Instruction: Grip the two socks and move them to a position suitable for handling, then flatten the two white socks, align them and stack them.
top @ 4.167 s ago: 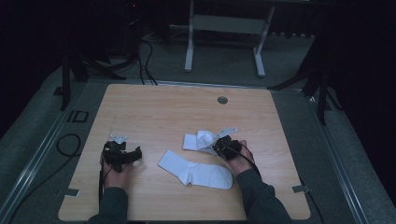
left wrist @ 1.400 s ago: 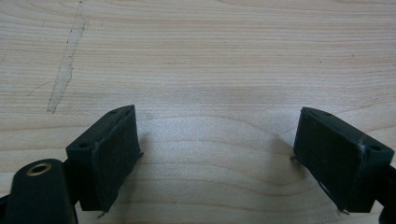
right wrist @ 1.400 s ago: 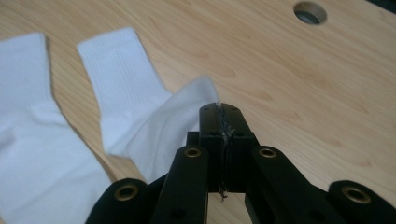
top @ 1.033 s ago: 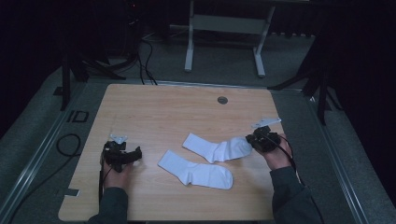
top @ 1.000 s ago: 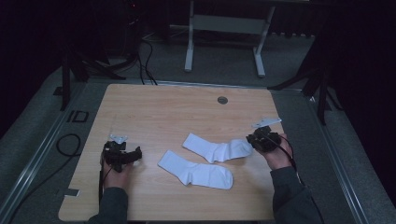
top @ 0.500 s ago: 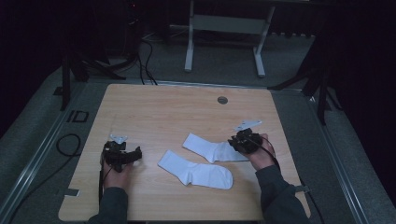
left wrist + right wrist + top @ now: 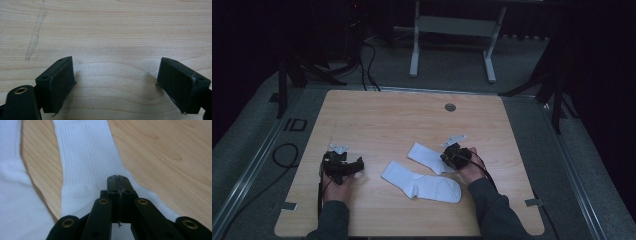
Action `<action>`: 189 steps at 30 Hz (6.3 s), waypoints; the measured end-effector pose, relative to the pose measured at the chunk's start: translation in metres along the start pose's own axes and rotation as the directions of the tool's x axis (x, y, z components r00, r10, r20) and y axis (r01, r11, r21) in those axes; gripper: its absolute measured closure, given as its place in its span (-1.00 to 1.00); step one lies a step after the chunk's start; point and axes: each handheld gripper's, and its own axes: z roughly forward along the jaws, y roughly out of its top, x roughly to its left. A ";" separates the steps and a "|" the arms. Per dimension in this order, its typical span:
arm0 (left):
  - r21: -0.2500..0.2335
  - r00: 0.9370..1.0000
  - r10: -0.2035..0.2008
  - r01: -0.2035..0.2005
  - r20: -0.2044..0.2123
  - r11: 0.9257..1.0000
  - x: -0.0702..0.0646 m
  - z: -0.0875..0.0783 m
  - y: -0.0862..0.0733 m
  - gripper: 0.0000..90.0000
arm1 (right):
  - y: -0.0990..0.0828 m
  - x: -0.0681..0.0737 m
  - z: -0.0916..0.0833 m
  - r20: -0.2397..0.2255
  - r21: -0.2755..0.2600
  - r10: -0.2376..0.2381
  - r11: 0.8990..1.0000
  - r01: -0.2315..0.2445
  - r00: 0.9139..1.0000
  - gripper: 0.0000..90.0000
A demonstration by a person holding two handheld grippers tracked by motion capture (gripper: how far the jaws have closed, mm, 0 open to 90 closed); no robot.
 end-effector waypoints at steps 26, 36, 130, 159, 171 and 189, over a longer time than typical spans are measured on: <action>-0.001 1.000 -0.001 0.001 -0.001 1.000 0.000 0.000 0.000 -0.69 | -0.053 -0.024 -0.022 0.035 -0.047 0.138 0.990 -0.136 0.990 0.92; -0.001 1.000 0.001 -0.001 0.001 1.000 0.000 0.000 0.000 -0.69 | -0.062 -0.027 -0.027 0.038 -0.055 0.170 0.984 -0.168 0.985 0.92; 0.001 1.000 0.005 -0.005 0.003 1.000 -0.001 0.000 0.000 -0.69 | 0.013 0.001 -0.152 -0.115 -0.334 -0.109 0.940 0.065 0.987 0.85; 0.003 1.000 0.007 -0.007 0.001 1.000 -0.001 0.000 0.000 -0.69 | 0.012 0.064 -0.123 -0.246 -0.340 -0.167 0.937 0.076 0.955 0.84; 0.001 1.000 0.002 -0.002 -0.002 1.000 -0.002 0.000 0.000 -0.69 | 0.023 0.085 -0.071 -0.203 -0.260 -0.128 0.963 0.072 0.971 0.84; -0.015 1.000 0.010 -0.009 0.002 1.000 -0.007 -0.005 -0.005 -0.51 | 0.038 0.109 -0.013 -0.190 -0.146 -0.041 0.989 0.013 0.981 0.83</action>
